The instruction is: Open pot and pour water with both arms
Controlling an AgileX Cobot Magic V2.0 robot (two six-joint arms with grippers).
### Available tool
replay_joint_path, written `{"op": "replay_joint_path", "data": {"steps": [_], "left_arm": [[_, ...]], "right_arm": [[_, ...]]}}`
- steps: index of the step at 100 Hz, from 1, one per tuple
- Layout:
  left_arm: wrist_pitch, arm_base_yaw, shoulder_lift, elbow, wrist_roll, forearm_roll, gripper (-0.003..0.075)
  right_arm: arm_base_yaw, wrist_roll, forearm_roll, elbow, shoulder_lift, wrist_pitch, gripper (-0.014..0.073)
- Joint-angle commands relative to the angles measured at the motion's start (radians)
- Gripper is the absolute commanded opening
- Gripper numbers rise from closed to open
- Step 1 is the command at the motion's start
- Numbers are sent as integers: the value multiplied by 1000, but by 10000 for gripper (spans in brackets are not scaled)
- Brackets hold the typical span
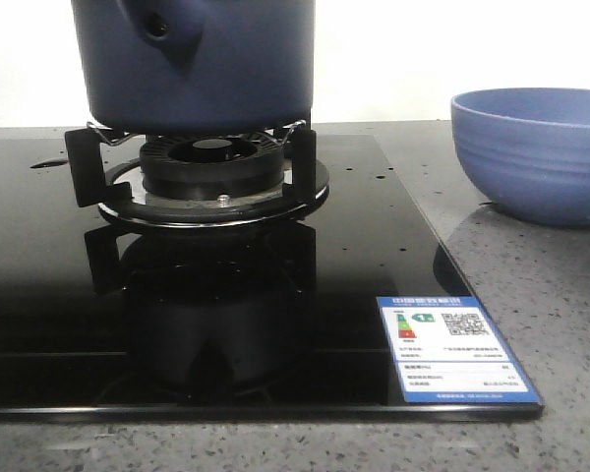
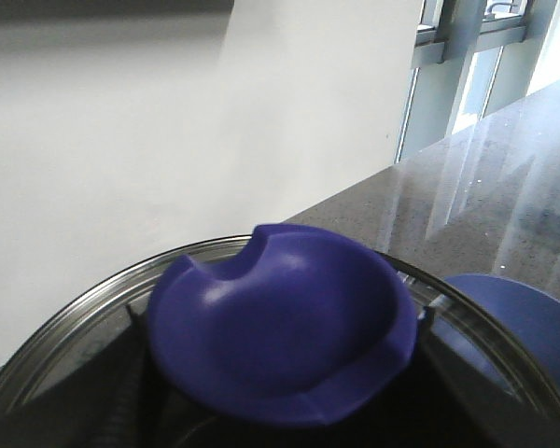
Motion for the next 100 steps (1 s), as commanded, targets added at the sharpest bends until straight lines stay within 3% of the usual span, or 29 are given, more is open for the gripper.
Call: {"op": "replay_joint_path", "data": {"steps": [1, 29, 82, 89, 100], "left_arm": [[1, -40, 10, -35, 55, -117, 371], [-98, -146, 107, -56, 212, -122, 371], [-141, -158, 147, -58, 214, -120, 372], [-141, -158, 147, -58, 214, -120, 395], [-134, -158, 145, -58, 205, -123, 515]], "right_arm": [[-9, -2, 21, -33, -82, -35, 491], [-9, -2, 21, -32, -181, -17, 491], [-9, -2, 21, -18, -188, -15, 491], [-9, -2, 21, -4, -188, -18, 491], [-9, -6, 21, 13, -188, -22, 491]]}}
